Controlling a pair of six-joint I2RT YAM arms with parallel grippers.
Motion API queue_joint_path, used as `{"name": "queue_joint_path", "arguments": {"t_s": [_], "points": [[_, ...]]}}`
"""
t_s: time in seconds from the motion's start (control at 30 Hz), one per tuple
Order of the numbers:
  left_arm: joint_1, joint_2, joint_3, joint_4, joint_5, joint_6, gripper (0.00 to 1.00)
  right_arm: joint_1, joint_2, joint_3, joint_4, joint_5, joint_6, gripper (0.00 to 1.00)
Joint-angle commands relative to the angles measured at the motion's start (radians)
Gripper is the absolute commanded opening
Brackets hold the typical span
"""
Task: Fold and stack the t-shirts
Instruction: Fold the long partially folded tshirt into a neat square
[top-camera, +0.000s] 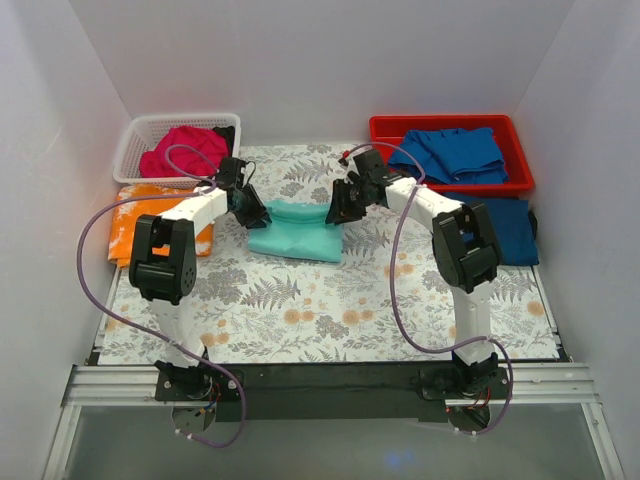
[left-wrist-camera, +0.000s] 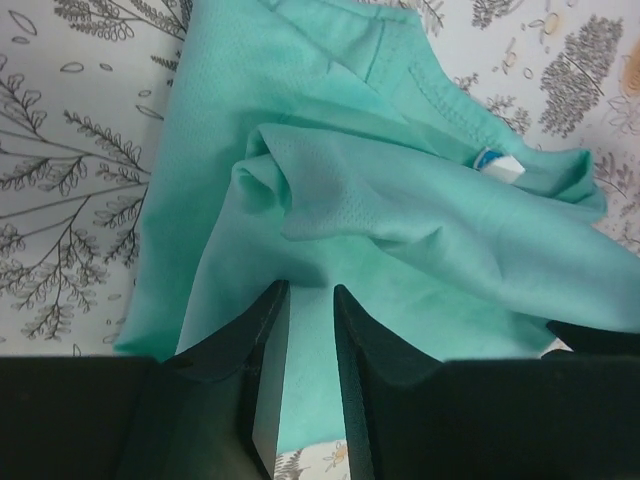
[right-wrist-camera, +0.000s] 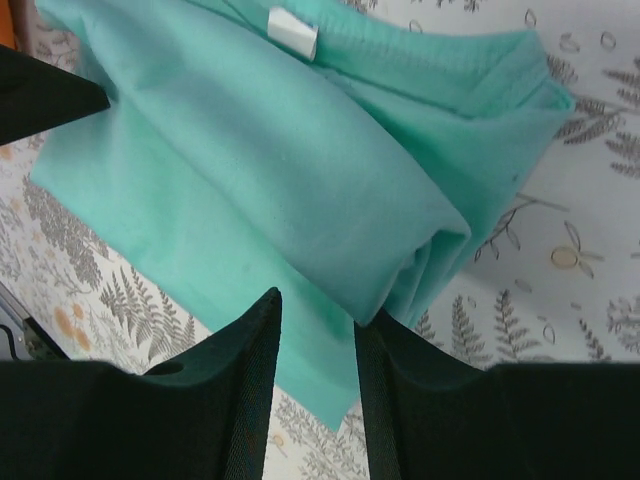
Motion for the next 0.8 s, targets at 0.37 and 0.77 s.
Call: {"name": "queue_joint_path", "arguments": {"t_s": [0.37,0.77], "points": [[0.003,0.228,0.475,-0.130,-0.266,0.026,0.23,-0.063,0.243,0.370,-0.038,0.039,0.000,0.40],[0.004,0.347,0.538,-0.220,-0.393,0.097,0.24,-0.110,0.285,0.470,-0.107,0.059,-0.046,0.40]]}}
